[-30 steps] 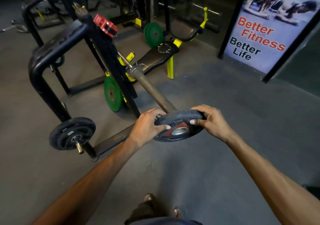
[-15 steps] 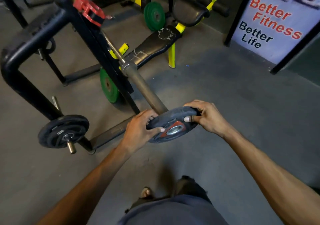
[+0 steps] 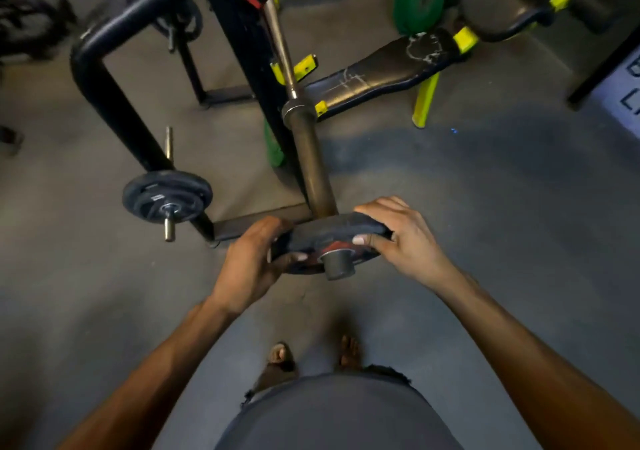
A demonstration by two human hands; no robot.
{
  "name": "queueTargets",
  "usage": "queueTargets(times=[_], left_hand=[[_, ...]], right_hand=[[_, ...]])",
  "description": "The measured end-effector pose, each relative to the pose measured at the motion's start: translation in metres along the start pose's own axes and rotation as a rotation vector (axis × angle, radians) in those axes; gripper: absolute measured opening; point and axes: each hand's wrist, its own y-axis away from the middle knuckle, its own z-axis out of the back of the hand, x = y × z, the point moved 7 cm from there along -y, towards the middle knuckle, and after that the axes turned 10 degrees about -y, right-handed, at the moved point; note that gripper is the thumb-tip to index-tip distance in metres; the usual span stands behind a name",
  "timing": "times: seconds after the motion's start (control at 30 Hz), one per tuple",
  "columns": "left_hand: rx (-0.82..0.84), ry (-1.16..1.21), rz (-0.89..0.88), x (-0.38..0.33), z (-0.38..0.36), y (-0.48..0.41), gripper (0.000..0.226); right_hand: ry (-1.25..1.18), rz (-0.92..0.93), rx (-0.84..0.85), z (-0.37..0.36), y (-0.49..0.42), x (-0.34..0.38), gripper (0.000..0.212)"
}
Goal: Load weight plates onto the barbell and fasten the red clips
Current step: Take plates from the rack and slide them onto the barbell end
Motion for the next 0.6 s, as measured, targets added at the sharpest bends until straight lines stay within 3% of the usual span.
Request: queueTargets(times=[0.17,0.23,0.33,0.4,0.47,0.6], left_hand=[[-0.065,-0.109,0.137,0.005,0.005,-0.012,0.045],[-0.101,-0.09,0.277,0.003,0.0,-0.002,0.051],[-0.029,0.298,0.65,0.001,-0.029,0.027,0.076],[0.002,0.608,0.793,-0.005,-0.048,0.038,0.093],[-0.024,0.801,0.871,-0.005,-0.055,0.034,0.097],[-0.117,0.885,0.852,-0.008,-0.05,0.009,0.084]], right_hand=[[0.063,-0.036,-0.066,0.002,-0.022,-0.007,0.047],[0.058,-0.097,-0.16,0.005,-0.015,-0.005,0.046],[-0.261,-0.418,-0.255,-0.001,0.016,-0.025,0.074],[-0.582,-0.632,-0.238,-0.021,0.034,-0.035,0.092],[-0.799,-0.724,-0.257,-0.037,0.034,-0.04,0.097],[-0.891,-0.772,-0.336,-0.043,0.02,-0.043,0.1]])
